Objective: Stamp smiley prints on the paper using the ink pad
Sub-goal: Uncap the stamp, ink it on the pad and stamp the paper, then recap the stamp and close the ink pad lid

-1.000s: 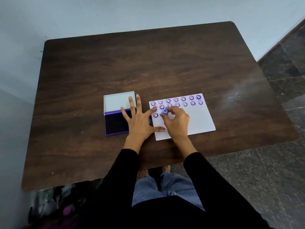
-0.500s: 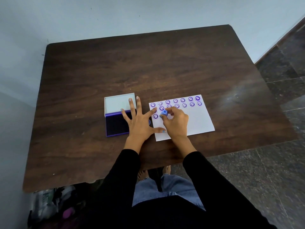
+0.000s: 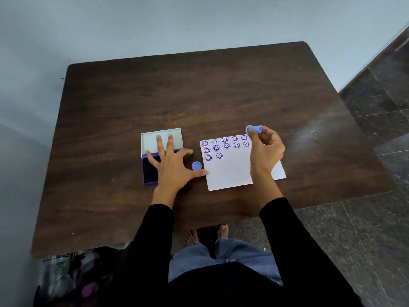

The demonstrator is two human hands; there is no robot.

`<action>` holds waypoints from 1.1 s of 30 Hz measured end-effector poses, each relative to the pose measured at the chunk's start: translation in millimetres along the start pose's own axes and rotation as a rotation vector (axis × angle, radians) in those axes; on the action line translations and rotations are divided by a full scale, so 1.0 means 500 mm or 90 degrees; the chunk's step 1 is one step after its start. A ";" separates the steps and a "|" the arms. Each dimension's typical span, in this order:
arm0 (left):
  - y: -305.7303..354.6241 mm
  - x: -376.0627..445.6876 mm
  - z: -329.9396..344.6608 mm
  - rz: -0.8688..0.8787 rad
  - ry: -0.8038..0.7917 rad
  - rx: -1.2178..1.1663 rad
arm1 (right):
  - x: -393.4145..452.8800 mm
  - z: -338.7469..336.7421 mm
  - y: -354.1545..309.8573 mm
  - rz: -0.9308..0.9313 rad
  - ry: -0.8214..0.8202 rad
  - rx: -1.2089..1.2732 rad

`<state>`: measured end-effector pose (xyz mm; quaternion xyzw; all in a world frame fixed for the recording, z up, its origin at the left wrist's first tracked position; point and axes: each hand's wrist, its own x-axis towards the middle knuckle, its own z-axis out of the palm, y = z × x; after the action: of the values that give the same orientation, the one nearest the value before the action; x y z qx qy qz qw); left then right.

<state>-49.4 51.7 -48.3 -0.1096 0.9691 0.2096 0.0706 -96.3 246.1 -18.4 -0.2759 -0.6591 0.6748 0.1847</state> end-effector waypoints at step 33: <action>-0.001 -0.006 -0.081 -0.110 0.185 -0.384 | -0.102 0.152 -0.013 0.197 -0.526 -0.033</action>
<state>-49.9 34.8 -11.4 -0.2360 0.8504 0.4622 -0.0864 -104.0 155.1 -7.1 -0.0827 -0.6452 0.7314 -0.2048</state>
